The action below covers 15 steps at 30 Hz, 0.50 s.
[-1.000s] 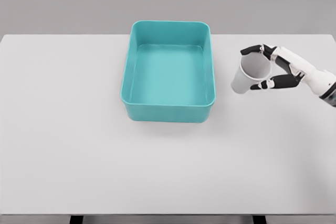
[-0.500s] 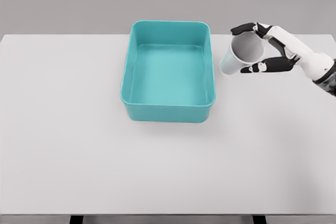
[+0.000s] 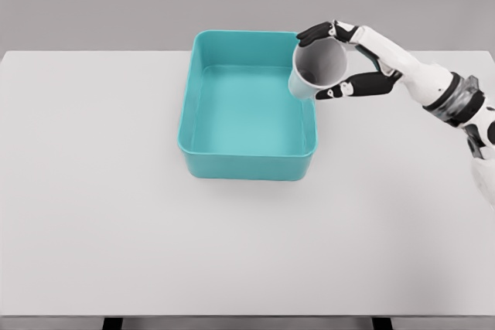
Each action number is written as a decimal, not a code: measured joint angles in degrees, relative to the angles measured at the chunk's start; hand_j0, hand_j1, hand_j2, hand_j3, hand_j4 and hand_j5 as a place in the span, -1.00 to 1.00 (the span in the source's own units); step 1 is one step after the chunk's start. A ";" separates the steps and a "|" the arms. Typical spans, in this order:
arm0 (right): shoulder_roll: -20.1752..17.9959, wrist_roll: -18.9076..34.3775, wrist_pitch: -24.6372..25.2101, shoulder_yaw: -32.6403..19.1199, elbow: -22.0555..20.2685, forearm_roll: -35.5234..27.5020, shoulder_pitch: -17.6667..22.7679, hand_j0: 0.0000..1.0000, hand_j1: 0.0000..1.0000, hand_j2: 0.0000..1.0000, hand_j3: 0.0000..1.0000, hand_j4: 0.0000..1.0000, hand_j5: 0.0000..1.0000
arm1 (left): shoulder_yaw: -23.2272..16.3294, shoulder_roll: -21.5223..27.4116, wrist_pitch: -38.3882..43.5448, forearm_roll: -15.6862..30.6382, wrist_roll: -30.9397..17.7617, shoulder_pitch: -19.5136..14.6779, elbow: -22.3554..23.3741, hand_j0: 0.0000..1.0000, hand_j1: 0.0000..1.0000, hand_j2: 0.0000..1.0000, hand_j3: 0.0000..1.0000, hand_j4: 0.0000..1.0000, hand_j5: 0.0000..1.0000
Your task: Put the paper cup into the basket with your right arm
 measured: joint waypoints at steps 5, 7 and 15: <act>3.37 0.00 0.48 0.03 0.82 3.66 -1.41 0.35 0.35 0.35 0.35 0.35 0.35 | -0.01 0.00 -0.01 -0.03 0.00 0.00 -0.01 1.00 1.00 1.00 1.00 1.00 1.00; 5.52 0.00 0.66 0.00 1.58 5.80 -1.67 0.35 0.35 0.35 0.35 0.35 0.35 | -0.01 0.00 -0.01 -0.04 0.00 0.00 0.00 1.00 1.00 1.00 1.00 1.00 1.00; 11.14 0.01 1.51 -0.44 4.84 12.37 -4.30 0.35 0.35 0.35 0.35 0.35 0.35 | -0.02 0.00 0.00 -0.03 0.00 0.00 -0.01 1.00 1.00 1.00 1.00 1.00 1.00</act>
